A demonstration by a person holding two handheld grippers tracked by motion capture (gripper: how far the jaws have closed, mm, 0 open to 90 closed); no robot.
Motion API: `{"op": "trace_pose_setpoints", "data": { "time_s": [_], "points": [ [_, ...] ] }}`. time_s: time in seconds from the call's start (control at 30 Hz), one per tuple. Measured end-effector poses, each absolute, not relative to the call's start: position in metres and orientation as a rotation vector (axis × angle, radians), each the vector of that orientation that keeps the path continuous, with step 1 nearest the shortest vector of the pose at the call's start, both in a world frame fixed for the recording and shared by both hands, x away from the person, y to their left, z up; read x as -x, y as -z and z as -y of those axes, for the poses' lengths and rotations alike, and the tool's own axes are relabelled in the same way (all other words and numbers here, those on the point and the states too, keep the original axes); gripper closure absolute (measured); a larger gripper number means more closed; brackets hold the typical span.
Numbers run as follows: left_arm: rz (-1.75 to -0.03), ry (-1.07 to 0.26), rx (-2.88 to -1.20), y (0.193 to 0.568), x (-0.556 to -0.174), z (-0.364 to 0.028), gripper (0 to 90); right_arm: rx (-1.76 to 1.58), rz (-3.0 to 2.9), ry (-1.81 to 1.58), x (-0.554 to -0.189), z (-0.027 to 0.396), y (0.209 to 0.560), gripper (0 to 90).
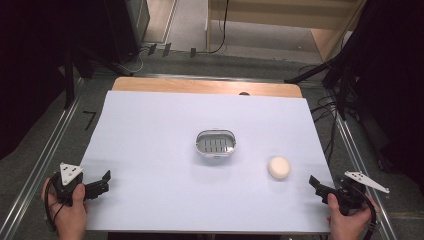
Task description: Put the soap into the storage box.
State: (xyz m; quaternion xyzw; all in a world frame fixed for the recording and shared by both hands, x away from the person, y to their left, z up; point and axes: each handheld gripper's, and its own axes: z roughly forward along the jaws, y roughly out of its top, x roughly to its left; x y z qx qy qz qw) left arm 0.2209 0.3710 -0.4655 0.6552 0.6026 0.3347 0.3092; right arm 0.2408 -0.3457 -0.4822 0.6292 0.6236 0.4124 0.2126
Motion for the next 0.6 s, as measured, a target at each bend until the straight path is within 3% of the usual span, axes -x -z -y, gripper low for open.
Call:
{"op": "trace_pose_setpoints", "data": {
  "time_s": [0.6],
  "points": [
    [-1.587,-0.886,-1.725,0.465,-0.22,-0.371,0.0,-1.69,-1.843,-1.112,-0.249,0.313,0.47,0.0]
  ]
}}
